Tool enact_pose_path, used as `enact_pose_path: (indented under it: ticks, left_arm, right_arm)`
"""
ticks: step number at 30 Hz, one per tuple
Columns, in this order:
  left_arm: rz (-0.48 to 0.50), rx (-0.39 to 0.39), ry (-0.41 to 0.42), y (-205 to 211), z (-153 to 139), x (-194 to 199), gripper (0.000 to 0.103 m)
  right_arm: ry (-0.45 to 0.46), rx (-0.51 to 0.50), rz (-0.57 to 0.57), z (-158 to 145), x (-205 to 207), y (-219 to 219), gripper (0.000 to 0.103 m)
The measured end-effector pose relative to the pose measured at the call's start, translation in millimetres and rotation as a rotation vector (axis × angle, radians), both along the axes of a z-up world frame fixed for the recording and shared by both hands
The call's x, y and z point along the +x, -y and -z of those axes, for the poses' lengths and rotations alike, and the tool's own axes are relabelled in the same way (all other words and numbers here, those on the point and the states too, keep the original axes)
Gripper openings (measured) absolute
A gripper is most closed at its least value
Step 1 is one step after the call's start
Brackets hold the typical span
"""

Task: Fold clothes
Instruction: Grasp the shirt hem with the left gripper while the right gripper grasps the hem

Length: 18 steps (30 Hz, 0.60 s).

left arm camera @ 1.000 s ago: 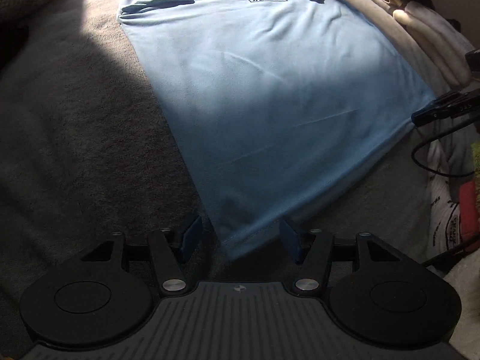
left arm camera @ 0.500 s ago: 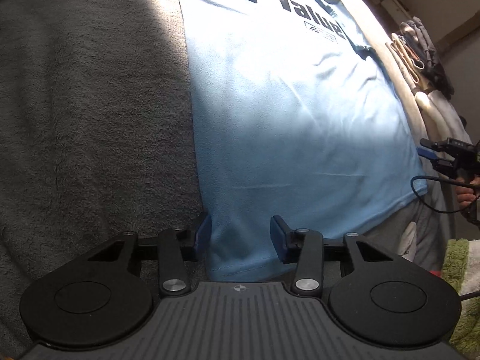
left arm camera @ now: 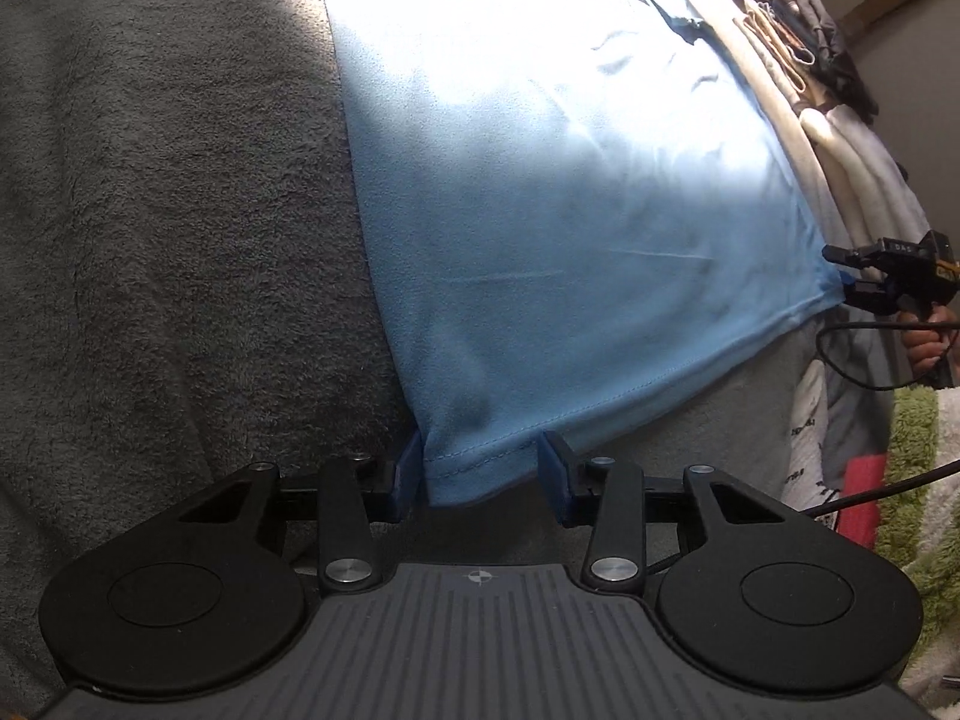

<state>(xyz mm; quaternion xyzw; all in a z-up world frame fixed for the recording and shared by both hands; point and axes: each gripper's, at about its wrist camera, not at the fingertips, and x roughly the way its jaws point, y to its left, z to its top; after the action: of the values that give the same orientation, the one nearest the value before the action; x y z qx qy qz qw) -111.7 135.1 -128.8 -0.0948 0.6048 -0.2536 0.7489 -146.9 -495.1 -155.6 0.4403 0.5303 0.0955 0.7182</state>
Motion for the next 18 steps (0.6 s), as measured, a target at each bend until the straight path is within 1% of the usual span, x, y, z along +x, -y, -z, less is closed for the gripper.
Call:
enact_pose_path:
  ticks: [5,7,9,12,14,15,16,18]
  left_arm:
    - [-0.024,0.028,0.064,6.5,-4.0,4.1,0.041]
    - [-0.030,0.035,0.072,8.0,-2.4,2.5,0.043]
    - [-0.033,0.030,0.067,8.5,-0.6,-1.4,0.044]
    - [-0.027,0.011,0.045,8.2,1.4,-6.7,0.044]
    - [-0.036,-0.001,0.038,6.2,1.9,-7.4,0.042]
    - [-0.042,-0.004,0.034,5.6,2.2,-7.1,0.041]
    - [-0.046,-0.007,0.030,5.2,2.6,-6.6,0.041]
    - [-0.050,-0.009,0.026,5.0,2.9,-6.1,0.040]
  right_arm:
    - [0.037,-0.041,0.061,-3.7,10.3,9.1,0.031]
    - [0.037,-0.041,0.075,0.4,10.4,7.8,0.031]
    - [0.037,-0.029,0.055,4.1,6.4,3.6,0.031]
    - [0.007,0.003,0.002,10.0,-2.5,-3.8,0.031]
    - [0.008,0.016,-0.016,10.3,-8.3,-6.0,0.031]
    - [0.012,0.017,-0.025,9.8,-10.0,-7.5,0.027]
    - [0.016,0.009,-0.047,8.6,-10.4,-10.5,0.021]
    - [0.025,-0.013,-0.092,5.8,-10.5,-17.1,0.016]
